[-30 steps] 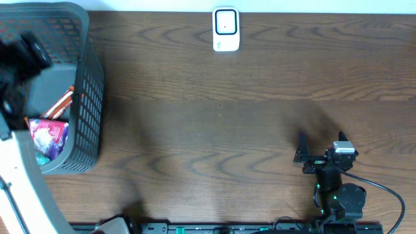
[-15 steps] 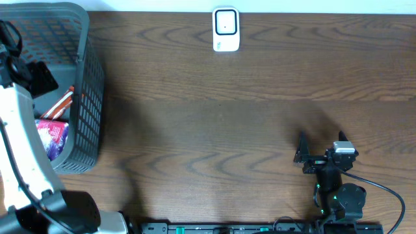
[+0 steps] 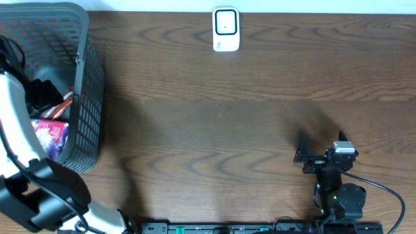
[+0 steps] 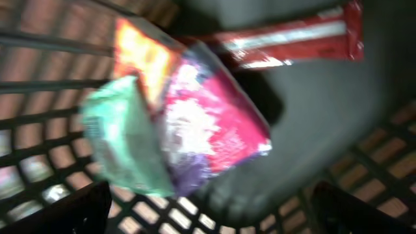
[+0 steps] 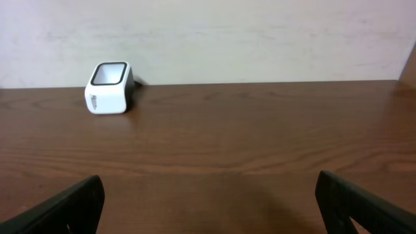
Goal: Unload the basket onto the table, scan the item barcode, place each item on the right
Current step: 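Move the left gripper into the grey basket toward the snack packets, then grasp the purple-red floral packet with the left gripper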
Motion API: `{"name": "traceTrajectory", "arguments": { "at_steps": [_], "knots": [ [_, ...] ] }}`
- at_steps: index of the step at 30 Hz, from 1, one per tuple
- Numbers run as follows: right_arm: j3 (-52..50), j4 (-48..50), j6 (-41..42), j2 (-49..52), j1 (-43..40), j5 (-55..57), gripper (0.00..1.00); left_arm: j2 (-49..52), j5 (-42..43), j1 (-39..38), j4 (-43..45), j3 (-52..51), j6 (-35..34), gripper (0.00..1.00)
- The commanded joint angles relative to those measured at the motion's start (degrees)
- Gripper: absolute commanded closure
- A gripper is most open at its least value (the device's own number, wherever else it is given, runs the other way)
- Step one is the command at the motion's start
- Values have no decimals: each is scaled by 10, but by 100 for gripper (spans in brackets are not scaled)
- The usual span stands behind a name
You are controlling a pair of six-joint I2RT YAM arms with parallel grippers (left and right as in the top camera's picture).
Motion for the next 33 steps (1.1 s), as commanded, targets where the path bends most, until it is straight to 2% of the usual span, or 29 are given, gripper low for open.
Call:
{"name": "traceTrajectory", "arguments": {
  "at_steps": [1,3,8,14,21,27,28,30,33],
  "knots": [
    [0,-3,7,-2,-9,3,1,24,40,5,-2,-5,-16,2],
    [0,-3,7,-2,-9,3,1,34,40,10,-2,-5,-37,2],
    [0,-3,7,-2,-9,3,1,73,54,33,12,-5,-148,2],
    [0,-3,7,-2,-9,3,1,122,82,40,5,-5,-151,2],
    [0,-3,7,-2,-9,3,1,174,81,40,3,-5,-194,2],
    [0,-3,7,-2,-9,3,1,204,35,40,2,-7,-197,1],
    [0,-3,7,-2,-9,3,1,207,33,40,3,-11,-196,10],
    [0,-3,7,-2,-9,3,1,214,33,40,3,-17,-195,48],
    [0,-3,7,-2,-9,3,1,217,33,40,-1,-21,-190,92]
  ]
}}
